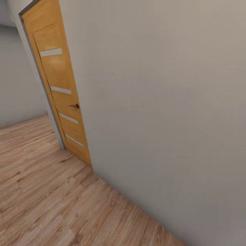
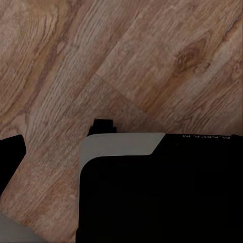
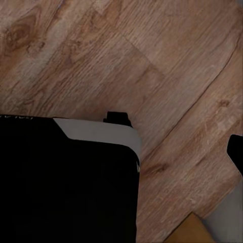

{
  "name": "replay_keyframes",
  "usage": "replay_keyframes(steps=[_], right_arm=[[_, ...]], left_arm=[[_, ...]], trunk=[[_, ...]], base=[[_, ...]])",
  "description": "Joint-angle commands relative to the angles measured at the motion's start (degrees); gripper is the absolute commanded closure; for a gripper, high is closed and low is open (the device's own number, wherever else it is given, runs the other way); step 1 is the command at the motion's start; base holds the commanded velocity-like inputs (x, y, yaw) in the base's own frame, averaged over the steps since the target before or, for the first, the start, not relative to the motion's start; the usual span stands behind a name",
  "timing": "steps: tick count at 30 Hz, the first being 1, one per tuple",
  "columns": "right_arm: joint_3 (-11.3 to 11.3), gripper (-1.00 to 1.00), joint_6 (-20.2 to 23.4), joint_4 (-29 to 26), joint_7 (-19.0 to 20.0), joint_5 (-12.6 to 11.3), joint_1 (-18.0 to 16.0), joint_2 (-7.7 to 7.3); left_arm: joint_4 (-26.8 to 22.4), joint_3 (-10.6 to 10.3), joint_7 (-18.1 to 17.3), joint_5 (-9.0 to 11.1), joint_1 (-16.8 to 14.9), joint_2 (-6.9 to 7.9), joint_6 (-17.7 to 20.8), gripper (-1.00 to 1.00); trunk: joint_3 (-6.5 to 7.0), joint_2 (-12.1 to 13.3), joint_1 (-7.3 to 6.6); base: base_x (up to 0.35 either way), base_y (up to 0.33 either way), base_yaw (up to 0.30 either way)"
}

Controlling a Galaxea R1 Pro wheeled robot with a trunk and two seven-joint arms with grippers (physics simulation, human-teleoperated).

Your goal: Move the two storage containers from the living room to the garage. In the garage, place one container on the floor and stack the other container on top of it (either order is fine).

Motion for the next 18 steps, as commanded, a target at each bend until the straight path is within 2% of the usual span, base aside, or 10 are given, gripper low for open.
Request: replay_keyframes(steps=[1, 6, 18], right_arm=[[0.5, -1.0, -0.2, 0.2, 0.0, -0.5, 0.0, 0.09], [0.5, -1.0, -0.2, 0.2, 0.0, -0.5, 0.0, 0.15], [0.5, -1.0, 0.0, 0.2, 0.0, -0.5, 0.0, 0.16]], left_arm=[[0.0, 0.0, 0.0, 0.3, 0.0, -0.01, 0.1, -1.0], [0.0, 0.0, 0.0, 0.3, 0.0, -0.01, 0.1, -1.0], [0.0, 0.0, 0.0, 0.2, 0.0, 0.07, 0.1, -1.0]], trunk=[[-0.07, -0.1, 0.02], [-0.07, -0.1, 0.02], [-0.07, -0.1, 0.02]], base=[[0.062, 0.0, 0.015], [0.02, 0.0, 0.092], [0.001, 0.0, 0.257]])
